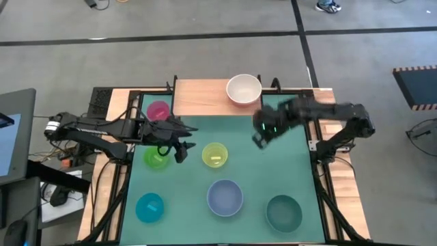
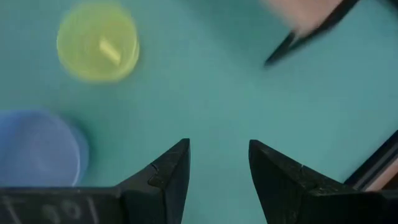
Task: Place and stack bowls onto a shelf
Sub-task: Stack the green bowl on the white bowl on the shelf
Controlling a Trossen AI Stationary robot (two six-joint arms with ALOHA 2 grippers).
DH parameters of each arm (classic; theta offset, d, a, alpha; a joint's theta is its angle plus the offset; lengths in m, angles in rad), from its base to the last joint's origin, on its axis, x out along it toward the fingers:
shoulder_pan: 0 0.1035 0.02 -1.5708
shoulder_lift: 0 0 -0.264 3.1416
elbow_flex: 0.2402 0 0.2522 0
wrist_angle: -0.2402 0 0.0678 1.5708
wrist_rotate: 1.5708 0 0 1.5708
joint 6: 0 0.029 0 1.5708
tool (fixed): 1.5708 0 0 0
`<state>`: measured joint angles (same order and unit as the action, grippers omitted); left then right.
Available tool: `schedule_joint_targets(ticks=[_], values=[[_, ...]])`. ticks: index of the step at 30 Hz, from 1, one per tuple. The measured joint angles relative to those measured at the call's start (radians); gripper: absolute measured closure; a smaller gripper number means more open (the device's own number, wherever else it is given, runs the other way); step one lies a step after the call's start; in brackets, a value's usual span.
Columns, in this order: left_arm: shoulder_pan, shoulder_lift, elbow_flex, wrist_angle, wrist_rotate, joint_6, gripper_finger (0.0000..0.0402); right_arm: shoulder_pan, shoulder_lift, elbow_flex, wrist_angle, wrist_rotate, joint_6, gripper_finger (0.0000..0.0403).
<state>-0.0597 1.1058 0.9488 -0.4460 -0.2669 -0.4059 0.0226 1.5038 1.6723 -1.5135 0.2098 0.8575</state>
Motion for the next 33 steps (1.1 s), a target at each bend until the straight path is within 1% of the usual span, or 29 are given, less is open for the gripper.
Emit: schedule_joint_targets(ticks=[2,4,7,9,12,16,19,22,24,26,29,33], values=[[-0.004,-0.009,-0.026,0.016,0.025,-0.014,0.0192,0.082,-0.027,-0.074,0.011,-0.006,0.097,0.0214],[-0.012,-0.016,-0.041,0.022,0.026,-0.019,0.0192,0.156,-0.055,-0.148,0.013,-0.036,0.192,0.0214],[-0.02,-0.015,-0.055,0.024,0.026,-0.004,0.0192,0.256,-0.102,-0.264,0.075,-0.082,0.28,0.0214],[-0.026,-0.005,-0.056,0.04,0.019,0.001,0.0192,0.317,-0.128,-0.347,0.142,-0.134,0.292,0.0214],[-0.037,0.024,-0.056,0.112,0.019,0.001,0.0192,0.398,-0.158,-0.477,0.276,-0.236,0.282,0.0214],[-0.077,0.089,-0.056,0.275,0.028,-0.022,0.0192,0.516,-0.17,-0.637,0.476,-0.32,0.277,0.0214],[-0.117,0.156,-0.056,0.412,0.024,-0.038,0.0192,0.605,-0.17,-0.719,0.595,-0.368,0.322,0.0214],[-0.16,0.229,-0.056,0.55,0.01,-0.043,0.0192,0.69,-0.161,-0.767,0.669,-0.37,0.386,0.0214],[-0.187,0.28,-0.054,0.631,-0.02,-0.073,0.0192,0.741,-0.161,-0.784,0.677,-0.362,0.412,0.0214],[-0.213,0.329,-0.038,0.685,-0.058,-0.11,0.0192,0.78,-0.162,-0.801,0.673,-0.319,0.439,0.0214],[-0.249,0.401,0.013,0.703,-0.1,-0.139,0.0192,0.816,-0.161,-0.834,0.655,-0.263,0.478,0.0215],[-0.295,0.492,0.098,0.695,-0.114,-0.13,0.0192,0.828,-0.16,-0.848,0.655,-0.229,0.47,0.0227]])
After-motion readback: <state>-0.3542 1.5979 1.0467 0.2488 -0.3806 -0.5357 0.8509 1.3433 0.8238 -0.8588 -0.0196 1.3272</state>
